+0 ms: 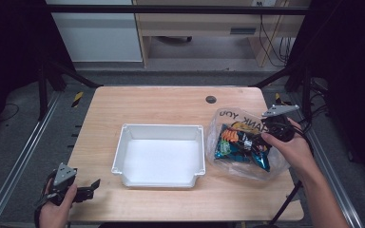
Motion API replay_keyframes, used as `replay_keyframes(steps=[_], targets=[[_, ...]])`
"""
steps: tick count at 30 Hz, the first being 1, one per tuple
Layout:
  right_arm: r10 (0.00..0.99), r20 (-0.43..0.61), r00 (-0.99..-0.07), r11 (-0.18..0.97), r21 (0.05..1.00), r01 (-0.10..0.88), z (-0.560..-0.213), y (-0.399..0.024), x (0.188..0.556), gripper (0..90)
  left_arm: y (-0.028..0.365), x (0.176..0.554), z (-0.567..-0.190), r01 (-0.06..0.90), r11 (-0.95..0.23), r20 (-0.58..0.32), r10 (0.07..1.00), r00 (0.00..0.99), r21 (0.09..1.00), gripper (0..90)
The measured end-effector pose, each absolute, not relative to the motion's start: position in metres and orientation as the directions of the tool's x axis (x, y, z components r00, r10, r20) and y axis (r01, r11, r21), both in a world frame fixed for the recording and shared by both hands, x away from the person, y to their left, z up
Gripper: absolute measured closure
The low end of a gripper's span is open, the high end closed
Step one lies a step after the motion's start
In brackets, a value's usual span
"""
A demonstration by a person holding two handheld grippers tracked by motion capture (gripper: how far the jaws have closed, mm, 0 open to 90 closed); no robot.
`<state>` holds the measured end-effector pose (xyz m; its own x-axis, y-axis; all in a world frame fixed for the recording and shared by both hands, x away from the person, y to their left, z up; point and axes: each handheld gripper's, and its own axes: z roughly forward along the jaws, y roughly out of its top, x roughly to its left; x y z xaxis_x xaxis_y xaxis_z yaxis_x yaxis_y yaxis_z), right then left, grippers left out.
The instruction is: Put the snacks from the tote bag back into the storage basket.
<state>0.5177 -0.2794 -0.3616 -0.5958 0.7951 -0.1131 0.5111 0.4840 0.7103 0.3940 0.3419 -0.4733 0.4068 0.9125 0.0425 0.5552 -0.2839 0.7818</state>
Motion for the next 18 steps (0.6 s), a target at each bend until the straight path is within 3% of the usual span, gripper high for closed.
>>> replay_keyframes(steps=[18], targets=[[0.759,-0.196,-0.620,0.585,0.623,0.519,-0.3724,-0.2773,0.5249,16.0,0.3408,0.3942,-0.4750,0.561,-0.293,0.045,0.910,0.413,0.774,3.1]])
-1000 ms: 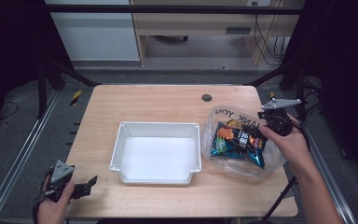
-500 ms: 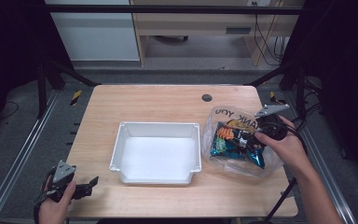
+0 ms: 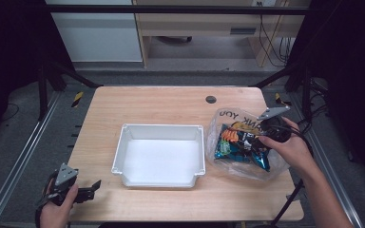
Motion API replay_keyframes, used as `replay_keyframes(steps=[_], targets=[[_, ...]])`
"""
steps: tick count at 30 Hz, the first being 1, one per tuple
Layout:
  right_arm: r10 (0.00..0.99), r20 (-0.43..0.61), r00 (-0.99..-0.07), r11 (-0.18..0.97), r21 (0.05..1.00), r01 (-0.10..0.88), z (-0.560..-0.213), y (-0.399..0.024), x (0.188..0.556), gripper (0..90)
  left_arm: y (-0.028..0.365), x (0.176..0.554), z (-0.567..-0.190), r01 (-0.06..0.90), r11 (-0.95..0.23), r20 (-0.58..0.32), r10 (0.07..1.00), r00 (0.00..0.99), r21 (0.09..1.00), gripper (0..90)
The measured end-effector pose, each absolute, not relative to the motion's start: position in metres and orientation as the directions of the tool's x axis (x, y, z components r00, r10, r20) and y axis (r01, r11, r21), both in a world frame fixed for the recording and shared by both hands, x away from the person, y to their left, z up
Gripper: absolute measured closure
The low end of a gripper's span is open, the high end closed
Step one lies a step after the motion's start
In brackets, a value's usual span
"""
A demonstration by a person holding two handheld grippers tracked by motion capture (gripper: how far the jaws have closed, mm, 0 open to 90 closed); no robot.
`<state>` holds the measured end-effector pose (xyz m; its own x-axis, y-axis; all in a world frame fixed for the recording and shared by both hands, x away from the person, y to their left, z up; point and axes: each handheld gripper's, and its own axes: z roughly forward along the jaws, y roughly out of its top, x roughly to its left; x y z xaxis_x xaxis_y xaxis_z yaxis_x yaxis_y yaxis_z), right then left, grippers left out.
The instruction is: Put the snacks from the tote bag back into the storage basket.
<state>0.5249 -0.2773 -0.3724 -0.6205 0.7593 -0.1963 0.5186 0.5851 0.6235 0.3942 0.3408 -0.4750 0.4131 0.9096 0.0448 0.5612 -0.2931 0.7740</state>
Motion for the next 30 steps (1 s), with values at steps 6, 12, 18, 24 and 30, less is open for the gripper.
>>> replay_keyframes(steps=[6,12,18,24,30], targets=[[0.751,-0.189,-0.632,0.594,0.611,0.523,-0.374,-0.275,0.525,13.5,0.341,0.395,-0.475,0.559,-0.297,0.049,0.909,0.415,0.774,3.1],[0.743,-0.195,-0.640,0.606,0.603,0.519,-0.375,-0.273,0.526,11.4,0.341,0.394,-0.474,0.559,-0.294,0.048,0.910,0.412,0.775,3.1],[0.726,-0.195,-0.659,0.621,0.598,0.507,-0.375,-0.268,0.527,8.9,0.341,0.394,-0.474,0.559,-0.293,0.048,0.910,0.411,0.776,3.1],[0.710,-0.201,-0.675,0.646,0.568,0.510,-0.381,-0.264,0.530,8.4,0.341,0.395,-0.474,0.559,-0.298,0.049,0.908,0.416,0.774,3.1],[0.699,-0.187,-0.691,0.660,0.541,0.521,-0.389,-0.258,0.534,8.4,0.341,0.396,-0.474,0.561,-0.294,0.041,0.907,0.419,0.774,3.1]])
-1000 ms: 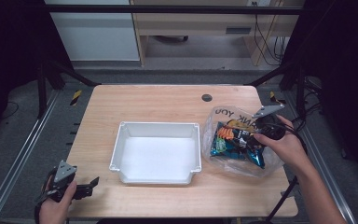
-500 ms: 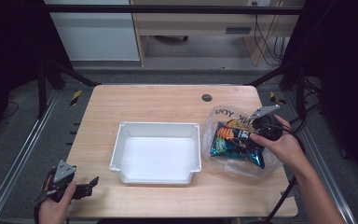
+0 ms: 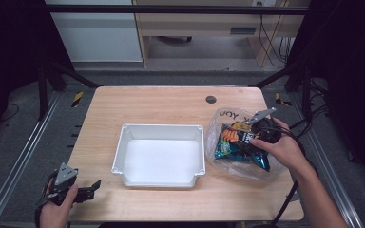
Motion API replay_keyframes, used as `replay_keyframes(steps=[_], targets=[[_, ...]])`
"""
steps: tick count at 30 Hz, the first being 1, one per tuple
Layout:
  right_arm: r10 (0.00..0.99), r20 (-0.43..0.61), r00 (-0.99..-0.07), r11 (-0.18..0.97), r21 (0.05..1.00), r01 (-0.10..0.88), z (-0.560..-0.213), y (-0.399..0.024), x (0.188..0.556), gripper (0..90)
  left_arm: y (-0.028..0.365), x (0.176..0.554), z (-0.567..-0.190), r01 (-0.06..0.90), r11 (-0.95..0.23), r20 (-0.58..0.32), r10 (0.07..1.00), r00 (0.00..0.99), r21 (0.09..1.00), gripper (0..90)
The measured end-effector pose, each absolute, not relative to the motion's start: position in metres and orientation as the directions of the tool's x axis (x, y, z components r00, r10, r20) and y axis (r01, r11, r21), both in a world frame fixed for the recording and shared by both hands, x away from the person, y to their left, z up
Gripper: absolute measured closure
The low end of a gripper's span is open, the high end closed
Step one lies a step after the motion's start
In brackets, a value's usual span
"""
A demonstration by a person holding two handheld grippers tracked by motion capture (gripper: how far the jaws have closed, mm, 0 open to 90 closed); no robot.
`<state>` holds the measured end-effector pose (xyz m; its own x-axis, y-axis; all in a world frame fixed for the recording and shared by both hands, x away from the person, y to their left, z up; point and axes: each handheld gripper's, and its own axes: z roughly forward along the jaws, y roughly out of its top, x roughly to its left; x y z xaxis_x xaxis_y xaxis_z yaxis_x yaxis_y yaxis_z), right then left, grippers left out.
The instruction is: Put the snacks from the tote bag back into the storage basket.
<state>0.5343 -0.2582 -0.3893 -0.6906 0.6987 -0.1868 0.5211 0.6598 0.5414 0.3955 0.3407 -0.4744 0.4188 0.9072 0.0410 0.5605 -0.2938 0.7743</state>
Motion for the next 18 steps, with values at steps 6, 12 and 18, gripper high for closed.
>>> replay_keyframes(steps=[6,12,18], targets=[[0.676,-0.183,-0.714,0.690,0.497,0.526,-0.401,-0.254,0.541,8.6,0.339,0.395,-0.474,0.560,-0.294,0.039,0.906,0.421,0.775,3.1],[0.659,-0.182,-0.730,0.714,0.457,0.530,-0.411,-0.247,0.543,9.4,0.340,0.395,-0.474,0.558,-0.297,0.041,0.905,0.424,0.775,3.1],[0.643,-0.204,-0.738,0.736,0.430,0.523,-0.416,-0.243,0.545,10.3,0.339,0.395,-0.474,0.559,-0.302,0.041,0.902,0.430,0.772,3.1]])
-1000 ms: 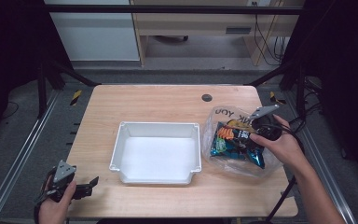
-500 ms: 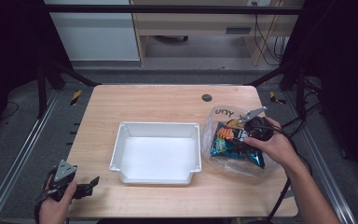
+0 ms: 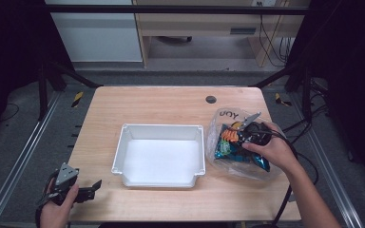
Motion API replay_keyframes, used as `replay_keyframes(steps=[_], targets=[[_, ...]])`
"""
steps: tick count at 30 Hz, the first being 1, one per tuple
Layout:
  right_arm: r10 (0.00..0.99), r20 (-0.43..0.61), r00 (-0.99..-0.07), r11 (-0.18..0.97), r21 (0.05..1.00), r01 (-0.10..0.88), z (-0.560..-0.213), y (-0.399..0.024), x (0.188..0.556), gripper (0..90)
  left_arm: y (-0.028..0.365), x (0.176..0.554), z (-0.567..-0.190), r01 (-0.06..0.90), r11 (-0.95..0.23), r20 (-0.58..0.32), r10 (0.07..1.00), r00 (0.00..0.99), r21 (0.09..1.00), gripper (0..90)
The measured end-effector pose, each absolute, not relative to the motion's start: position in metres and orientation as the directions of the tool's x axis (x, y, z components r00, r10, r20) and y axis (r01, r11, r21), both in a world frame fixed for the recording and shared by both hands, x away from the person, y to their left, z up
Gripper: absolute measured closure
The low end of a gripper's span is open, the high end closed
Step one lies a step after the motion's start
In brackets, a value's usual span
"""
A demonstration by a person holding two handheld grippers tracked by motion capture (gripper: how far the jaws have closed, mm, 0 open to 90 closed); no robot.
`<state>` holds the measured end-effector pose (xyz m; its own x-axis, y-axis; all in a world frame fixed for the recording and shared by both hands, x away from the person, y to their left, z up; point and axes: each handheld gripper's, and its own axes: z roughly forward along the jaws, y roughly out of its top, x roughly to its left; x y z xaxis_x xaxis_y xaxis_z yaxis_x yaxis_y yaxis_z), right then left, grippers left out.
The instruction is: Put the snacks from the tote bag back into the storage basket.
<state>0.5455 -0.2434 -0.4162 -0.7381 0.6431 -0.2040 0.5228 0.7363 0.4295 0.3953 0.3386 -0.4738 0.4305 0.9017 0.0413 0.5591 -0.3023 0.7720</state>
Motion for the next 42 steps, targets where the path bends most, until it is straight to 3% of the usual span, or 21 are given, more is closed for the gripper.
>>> replay_keyframes(steps=[19,42], targets=[[0.675,-0.235,-0.699,0.723,0.402,0.562,-0.429,-0.240,0.550,12.2,0.336,0.396,-0.476,0.570,-0.322,0.048,0.896,0.442,0.756,3.1],[0.656,-0.232,-0.718,0.744,0.359,0.564,-0.439,-0.236,0.552,8.9,0.334,0.397,-0.478,0.575,-0.334,0.052,0.892,0.450,0.747,3.1]])
